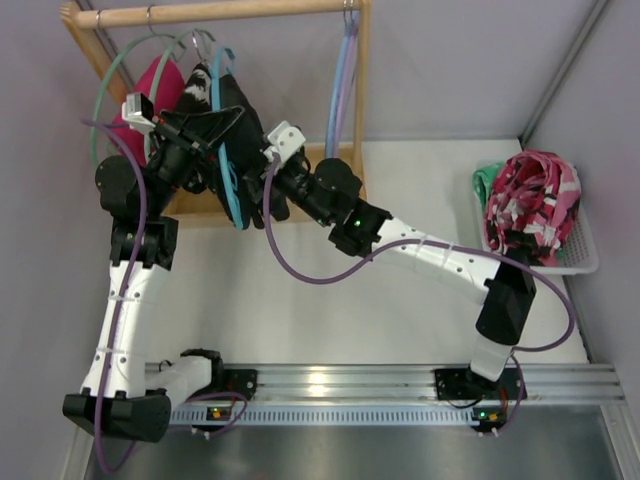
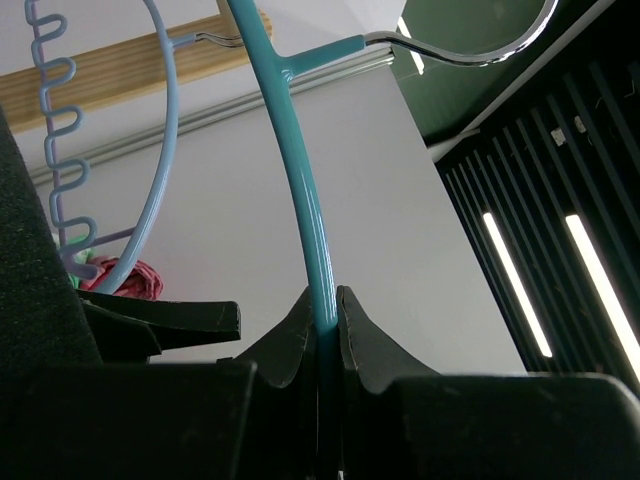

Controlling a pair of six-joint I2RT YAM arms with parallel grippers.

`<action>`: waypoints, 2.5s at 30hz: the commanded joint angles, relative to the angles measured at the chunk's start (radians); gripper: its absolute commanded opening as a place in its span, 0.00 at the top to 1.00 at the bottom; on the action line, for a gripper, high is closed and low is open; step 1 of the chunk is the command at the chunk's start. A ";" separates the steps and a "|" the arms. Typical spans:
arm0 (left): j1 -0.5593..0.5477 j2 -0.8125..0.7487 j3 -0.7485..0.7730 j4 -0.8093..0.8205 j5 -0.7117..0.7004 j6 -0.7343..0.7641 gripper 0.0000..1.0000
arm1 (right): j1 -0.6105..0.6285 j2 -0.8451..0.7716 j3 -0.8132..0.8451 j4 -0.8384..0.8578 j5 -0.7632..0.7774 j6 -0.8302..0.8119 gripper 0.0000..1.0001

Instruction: Remove the trousers from the hanger

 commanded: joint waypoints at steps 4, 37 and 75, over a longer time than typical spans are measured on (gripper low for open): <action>-0.003 -0.047 0.048 0.151 -0.014 -0.020 1.00 | -0.019 0.033 0.123 0.014 0.041 -0.017 0.40; -0.001 -0.122 -0.249 -0.082 -0.053 0.166 1.00 | -0.067 -0.320 0.123 -0.149 0.005 0.230 1.00; 0.003 -0.127 -0.348 -0.237 -0.032 0.350 1.00 | -0.105 -0.505 0.393 -0.098 0.111 0.040 1.00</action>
